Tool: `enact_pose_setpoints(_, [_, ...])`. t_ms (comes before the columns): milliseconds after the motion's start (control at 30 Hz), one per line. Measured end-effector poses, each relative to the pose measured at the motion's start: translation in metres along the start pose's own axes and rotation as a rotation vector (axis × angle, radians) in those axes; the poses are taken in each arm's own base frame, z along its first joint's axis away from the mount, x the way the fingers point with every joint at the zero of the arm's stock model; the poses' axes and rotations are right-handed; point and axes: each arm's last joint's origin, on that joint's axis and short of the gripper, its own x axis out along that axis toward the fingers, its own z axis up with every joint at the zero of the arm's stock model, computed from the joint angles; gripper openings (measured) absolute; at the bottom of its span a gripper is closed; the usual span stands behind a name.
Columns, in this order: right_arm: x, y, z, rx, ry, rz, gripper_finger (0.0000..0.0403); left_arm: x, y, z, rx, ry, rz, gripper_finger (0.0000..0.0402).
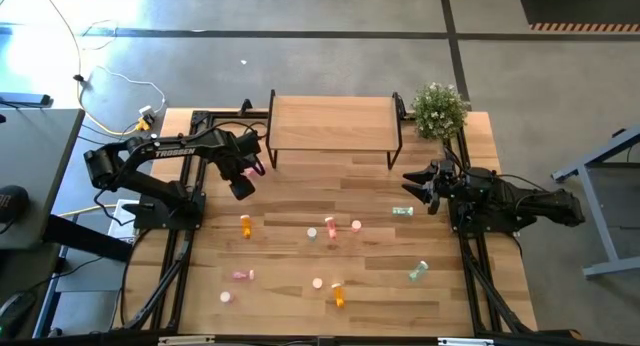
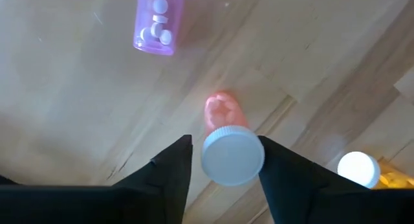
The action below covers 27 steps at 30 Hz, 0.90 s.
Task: Pick and place medicine bottles onto shelf by color
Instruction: Put the top red pill bottle on the shelf
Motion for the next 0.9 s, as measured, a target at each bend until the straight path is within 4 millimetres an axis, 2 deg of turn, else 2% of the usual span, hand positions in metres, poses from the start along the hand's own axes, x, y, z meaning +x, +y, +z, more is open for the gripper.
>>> enact_pose_setpoints(367, [0.0, 0.0, 0.0, 0.0, -0.001, 0.0, 0.0193, 0.0, -0.0008, 0.0002, 0.016, -0.001, -0.024, 0.011])
enact_pose_setpoints(900, [0.0, 0.0, 0.0, 0.0, 0.0, 0.0, 0.0193, -0.0026, -0.0012, 0.0004, 0.016, 0.007, -0.033, 0.0109])
